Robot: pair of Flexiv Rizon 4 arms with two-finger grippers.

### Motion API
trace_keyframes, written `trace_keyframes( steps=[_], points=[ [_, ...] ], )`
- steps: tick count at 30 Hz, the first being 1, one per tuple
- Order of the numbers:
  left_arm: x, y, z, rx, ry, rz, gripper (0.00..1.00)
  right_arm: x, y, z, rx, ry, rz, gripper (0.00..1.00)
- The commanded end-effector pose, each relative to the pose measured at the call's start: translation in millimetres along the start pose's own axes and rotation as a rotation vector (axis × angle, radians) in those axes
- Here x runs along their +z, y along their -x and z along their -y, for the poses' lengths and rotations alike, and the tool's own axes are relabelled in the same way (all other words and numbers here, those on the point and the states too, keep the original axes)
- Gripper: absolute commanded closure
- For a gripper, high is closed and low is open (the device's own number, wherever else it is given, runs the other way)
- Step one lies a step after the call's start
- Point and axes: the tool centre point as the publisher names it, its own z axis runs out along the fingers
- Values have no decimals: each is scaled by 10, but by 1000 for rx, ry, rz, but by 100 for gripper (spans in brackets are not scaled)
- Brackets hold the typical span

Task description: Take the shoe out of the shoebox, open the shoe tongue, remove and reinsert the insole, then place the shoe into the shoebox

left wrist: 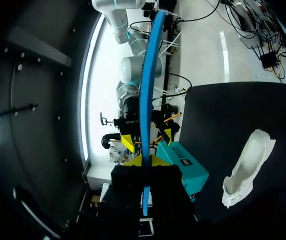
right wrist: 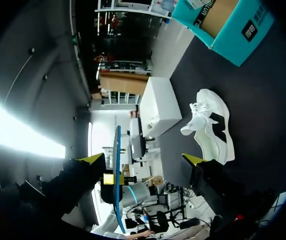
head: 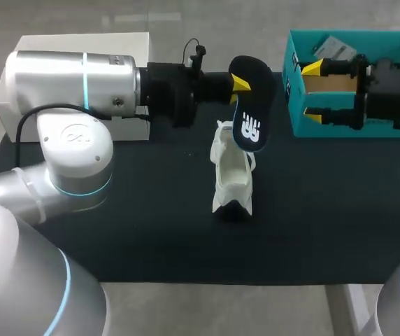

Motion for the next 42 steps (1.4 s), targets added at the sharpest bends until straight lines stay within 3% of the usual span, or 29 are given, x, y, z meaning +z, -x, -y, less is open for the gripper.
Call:
trace_keyframes(
  steps=[1,8,13,21,27,32,36,42],
  points=[
    [-13,63,14,-6,2,-22,100,-232,259,-58,-176,-140,43,0],
    [-46,81,40,-19,11,-24,100,-767,568,-176,-400,-264,203,0],
    [-67,77,46,-23,11,-28,100,-1098,694,-322,-391,-239,336,0],
    [-94,43,61,-42,14,-28,100,-1420,537,-338,-305,-215,407,0],
    [-98,18,68,-53,18,-25,100,-1587,247,-207,-259,-192,394,0],
    [-79,5,58,-59,23,-19,100,-1672,102,-120,-244,-135,419,0],
    [-62,8,39,-68,29,-13,100,-1759,55,-117,-171,22,471,0],
    [-51,16,7,-71,34,-12,100,-1794,49,-128,-150,149,490,0]
  ],
)
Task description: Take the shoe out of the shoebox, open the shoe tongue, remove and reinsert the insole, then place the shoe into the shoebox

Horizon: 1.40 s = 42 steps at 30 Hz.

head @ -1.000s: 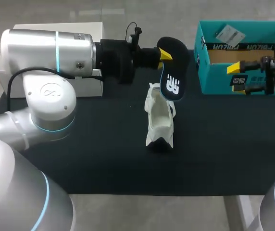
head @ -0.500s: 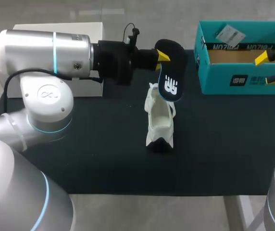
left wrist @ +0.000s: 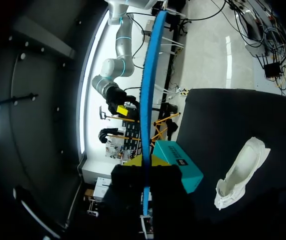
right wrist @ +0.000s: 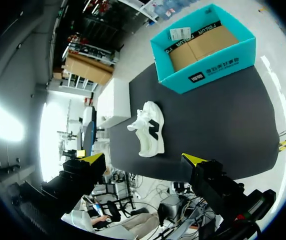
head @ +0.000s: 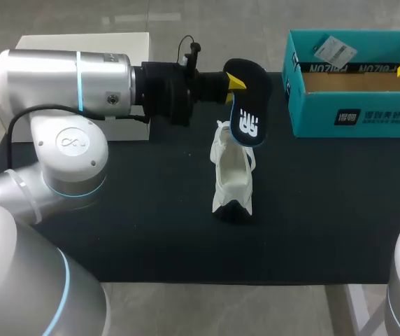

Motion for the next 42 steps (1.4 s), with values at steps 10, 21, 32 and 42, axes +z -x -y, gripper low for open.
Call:
trace_keyframes(
  steps=[10,21,32,42],
  points=[
    [99,110,-14,-65,70,40,100,-24,-25,158,29,176,30,0],
    [99,110,-14,-65,70,40,100,-24,-25,158,29,176,30,0],
    [99,110,-14,-65,70,40,100,-24,-25,158,29,176,30,0],
    [29,-68,71,-106,26,-67,100,-24,-25,158,29,176,30,0]
  ],
)
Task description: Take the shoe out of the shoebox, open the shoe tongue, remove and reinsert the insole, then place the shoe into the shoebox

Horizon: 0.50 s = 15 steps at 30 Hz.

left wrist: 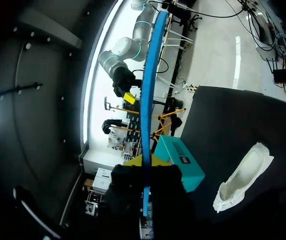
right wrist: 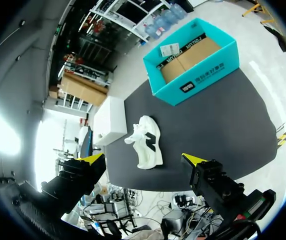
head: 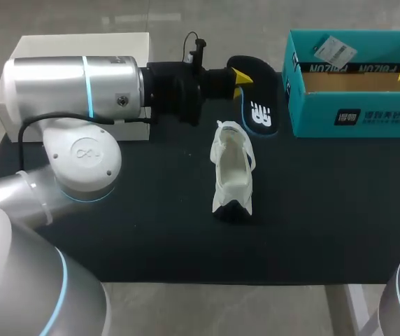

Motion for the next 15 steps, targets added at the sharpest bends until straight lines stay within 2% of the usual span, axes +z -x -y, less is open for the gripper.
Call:
trace_keyframes(
  steps=[1,5,9,15],
  points=[
    [-124,-184,65,-34,-28,-130,100,-1,4,6,1,1,2,0],
    [-290,-440,120,-116,-52,-245,100,-1,4,6,1,1,2,0],
    [-439,-636,76,-222,-83,-332,100,-1,4,6,1,1,2,0],
    [-495,-963,31,-336,-71,-409,100,-1,4,6,1,1,2,0]
  ],
)
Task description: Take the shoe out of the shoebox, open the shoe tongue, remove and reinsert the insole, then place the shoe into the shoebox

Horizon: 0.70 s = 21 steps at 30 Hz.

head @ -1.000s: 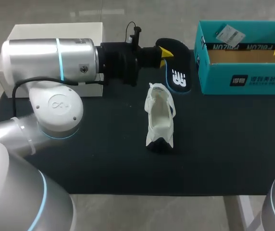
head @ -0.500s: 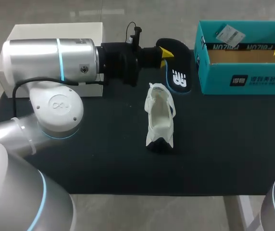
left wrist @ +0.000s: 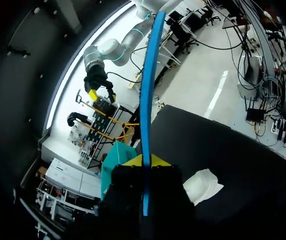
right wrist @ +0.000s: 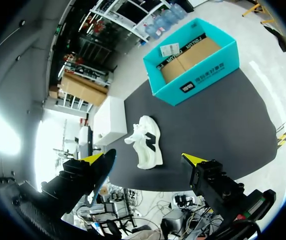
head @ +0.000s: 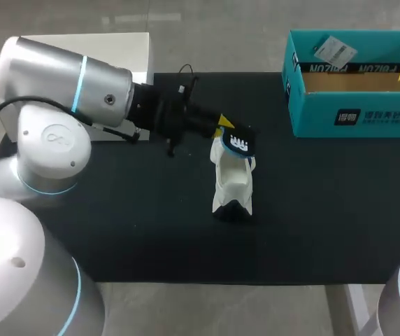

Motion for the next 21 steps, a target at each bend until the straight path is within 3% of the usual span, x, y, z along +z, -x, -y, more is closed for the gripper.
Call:
trace_keyframes(
  steps=[1,4,21],
  points=[
    [-137,-185,-52,-37,11,-102,100,2,0,7,2,1,3,0],
    [-79,-370,-66,-31,49,-126,100,2,0,7,2,1,3,0],
    [-79,-370,-66,-31,49,-126,100,2,0,7,2,1,3,0]
  ],
)
